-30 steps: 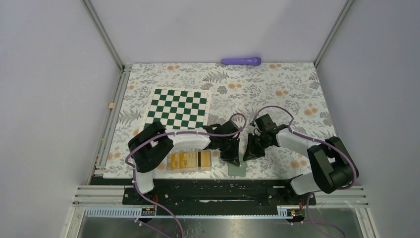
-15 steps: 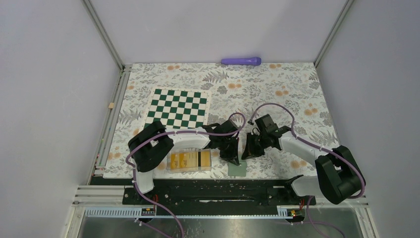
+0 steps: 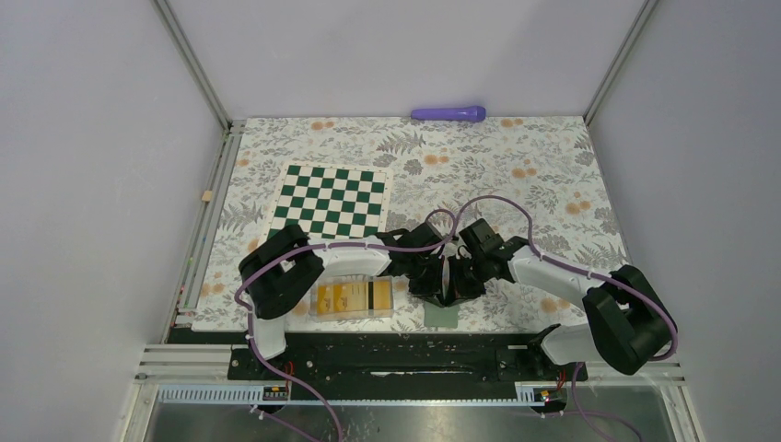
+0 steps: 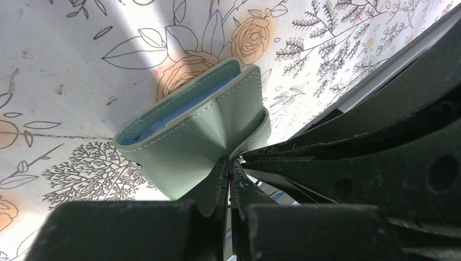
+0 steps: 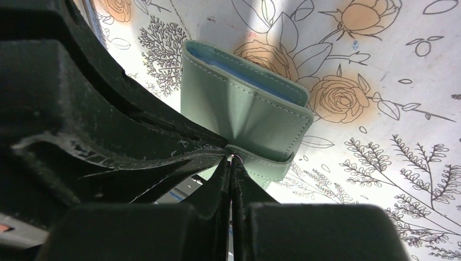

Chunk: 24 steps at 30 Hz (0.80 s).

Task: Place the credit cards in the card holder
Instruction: Close the card holder at the center of the board.

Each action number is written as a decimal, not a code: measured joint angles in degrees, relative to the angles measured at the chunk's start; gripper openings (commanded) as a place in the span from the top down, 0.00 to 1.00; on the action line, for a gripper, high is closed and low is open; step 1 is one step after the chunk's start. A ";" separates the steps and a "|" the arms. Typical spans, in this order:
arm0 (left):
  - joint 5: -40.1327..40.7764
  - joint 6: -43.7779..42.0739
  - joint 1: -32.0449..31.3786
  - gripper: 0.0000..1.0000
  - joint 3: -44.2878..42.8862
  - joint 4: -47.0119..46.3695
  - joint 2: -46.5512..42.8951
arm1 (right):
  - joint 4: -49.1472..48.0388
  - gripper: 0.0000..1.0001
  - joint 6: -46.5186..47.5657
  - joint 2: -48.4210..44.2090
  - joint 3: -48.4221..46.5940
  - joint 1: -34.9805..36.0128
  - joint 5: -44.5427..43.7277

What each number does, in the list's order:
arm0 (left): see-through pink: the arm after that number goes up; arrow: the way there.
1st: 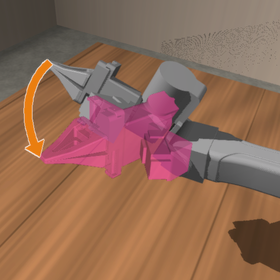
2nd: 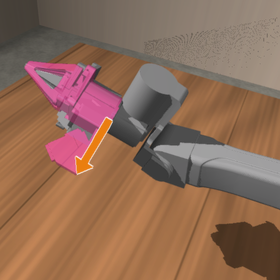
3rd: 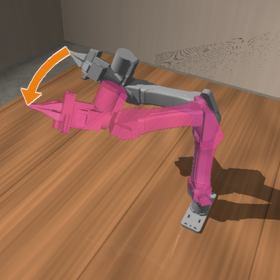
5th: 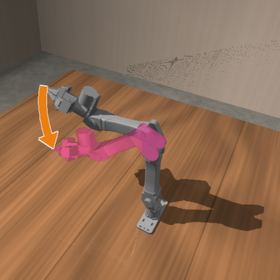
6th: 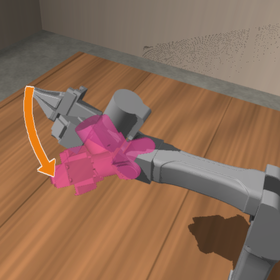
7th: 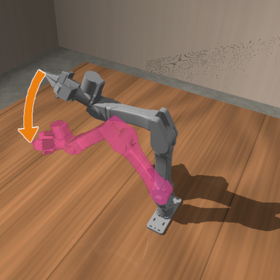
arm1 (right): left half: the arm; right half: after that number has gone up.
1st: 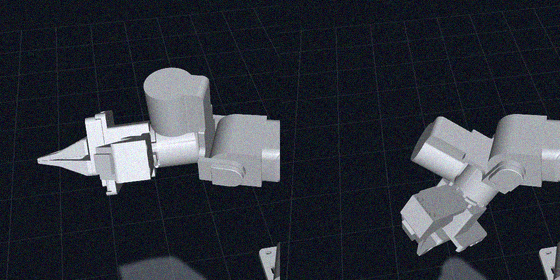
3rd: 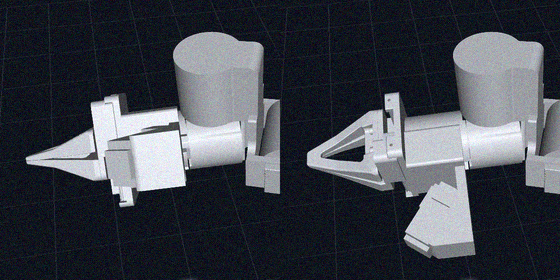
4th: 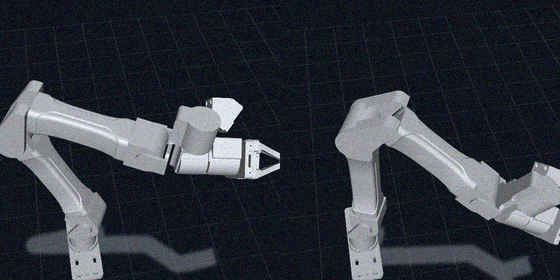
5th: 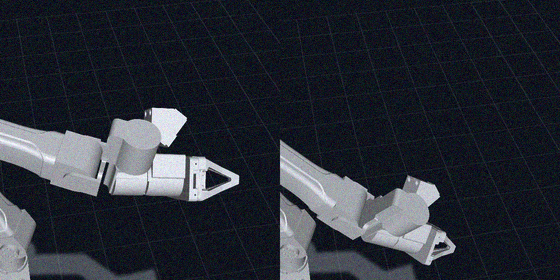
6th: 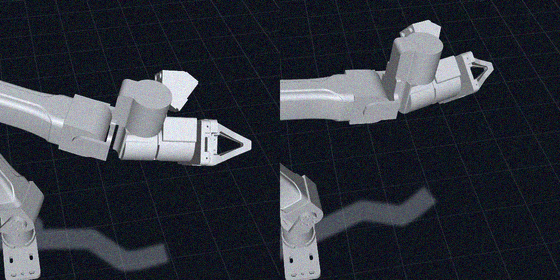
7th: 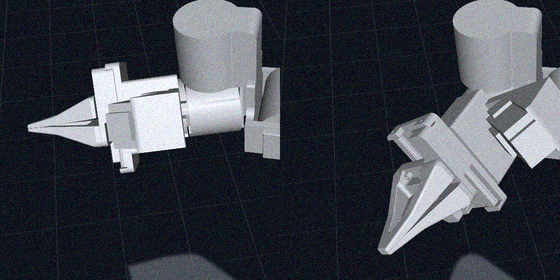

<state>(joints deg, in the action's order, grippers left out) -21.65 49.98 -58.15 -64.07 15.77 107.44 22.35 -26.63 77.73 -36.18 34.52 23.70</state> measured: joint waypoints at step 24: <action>-0.83 1.46 0.52 0.78 0.66 -1.16 0.33 | 5.25 0.95 -0.98 1.44 -3.37 4.70 -9.11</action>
<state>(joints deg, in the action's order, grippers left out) -22.48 51.44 -57.63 -63.42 14.61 107.77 27.59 -27.62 79.18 -39.55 39.22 14.59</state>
